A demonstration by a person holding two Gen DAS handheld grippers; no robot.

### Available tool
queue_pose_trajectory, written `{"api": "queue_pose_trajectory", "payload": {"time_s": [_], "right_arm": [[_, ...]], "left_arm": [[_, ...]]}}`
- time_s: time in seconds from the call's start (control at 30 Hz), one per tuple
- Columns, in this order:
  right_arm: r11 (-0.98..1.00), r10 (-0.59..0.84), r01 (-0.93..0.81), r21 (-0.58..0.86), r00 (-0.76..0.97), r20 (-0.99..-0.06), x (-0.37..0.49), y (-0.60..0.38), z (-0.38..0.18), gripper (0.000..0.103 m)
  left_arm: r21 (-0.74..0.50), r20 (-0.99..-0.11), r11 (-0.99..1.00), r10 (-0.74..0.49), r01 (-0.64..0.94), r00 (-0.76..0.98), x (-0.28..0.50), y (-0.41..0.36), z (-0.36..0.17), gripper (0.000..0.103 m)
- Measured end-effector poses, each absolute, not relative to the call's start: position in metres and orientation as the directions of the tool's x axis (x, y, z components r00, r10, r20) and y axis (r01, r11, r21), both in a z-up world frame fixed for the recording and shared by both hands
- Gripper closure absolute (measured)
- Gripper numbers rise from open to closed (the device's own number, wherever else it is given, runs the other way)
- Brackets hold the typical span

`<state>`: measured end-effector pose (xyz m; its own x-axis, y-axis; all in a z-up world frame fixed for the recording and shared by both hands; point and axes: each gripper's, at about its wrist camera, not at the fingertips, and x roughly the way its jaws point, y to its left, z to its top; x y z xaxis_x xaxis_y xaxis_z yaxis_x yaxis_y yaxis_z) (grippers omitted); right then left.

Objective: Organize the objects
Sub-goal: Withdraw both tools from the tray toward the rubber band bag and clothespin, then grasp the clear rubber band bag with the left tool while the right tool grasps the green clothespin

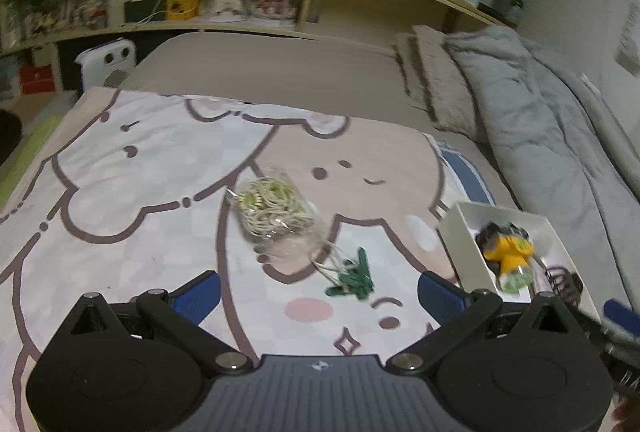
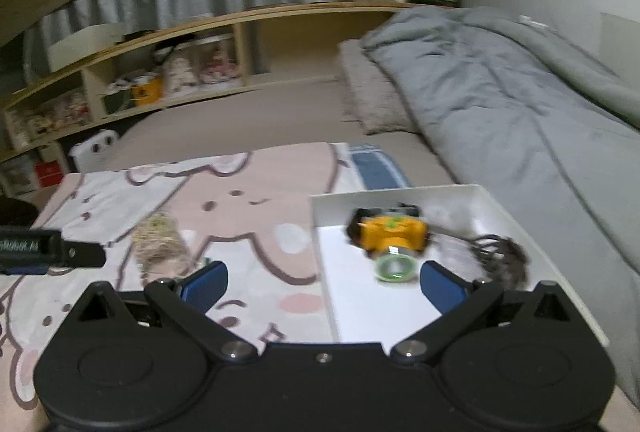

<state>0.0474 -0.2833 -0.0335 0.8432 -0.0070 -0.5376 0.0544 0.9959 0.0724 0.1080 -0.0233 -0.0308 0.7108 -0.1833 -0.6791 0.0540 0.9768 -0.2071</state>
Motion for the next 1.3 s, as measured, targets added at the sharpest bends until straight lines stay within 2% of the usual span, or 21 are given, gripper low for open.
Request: {"api": "queue_pose_trajectory", "payload": {"time_s": [0.47,0.73,0.83,0.9,1.03,1.3], "right_arm": [[0.990,0.131,-0.088,0.112,0.871,-0.473,0.092,-0.243,-0.078,0.000],[0.983,0.173,-0.177,0.038,0.854,-0.490,0.115,-0.217,-0.106,0.001],[0.975,0.220,-0.208,0.080,0.836,-0.502,0.126,-0.214,-0.114,0.008],[0.971,0.236,-0.226,0.082,0.830,-0.505,0.131,-0.210,-0.120,0.009],[0.962,0.259,-0.266,0.062,0.818,-0.514,0.140,-0.202,-0.131,0.015],[0.949,0.285,-0.314,0.032,0.806,-0.518,0.154,-0.191,-0.146,0.025]], "left_arm": [[-0.345,-0.692,0.935,-0.191,-0.087,0.696,0.153,-0.002,-0.063,0.000],[-0.453,-0.717,0.869,-0.221,-0.200,0.662,0.180,0.012,-0.098,0.001],[-0.527,-0.690,0.823,-0.267,-0.214,0.673,0.191,0.016,-0.107,0.002],[-0.561,-0.677,0.800,-0.293,-0.215,0.675,0.198,0.016,-0.112,0.002],[-0.559,-0.680,0.799,-0.290,-0.221,0.673,0.211,0.017,-0.124,0.003],[-0.587,-0.671,0.783,-0.326,-0.207,0.666,0.228,0.016,-0.149,0.020]]}}
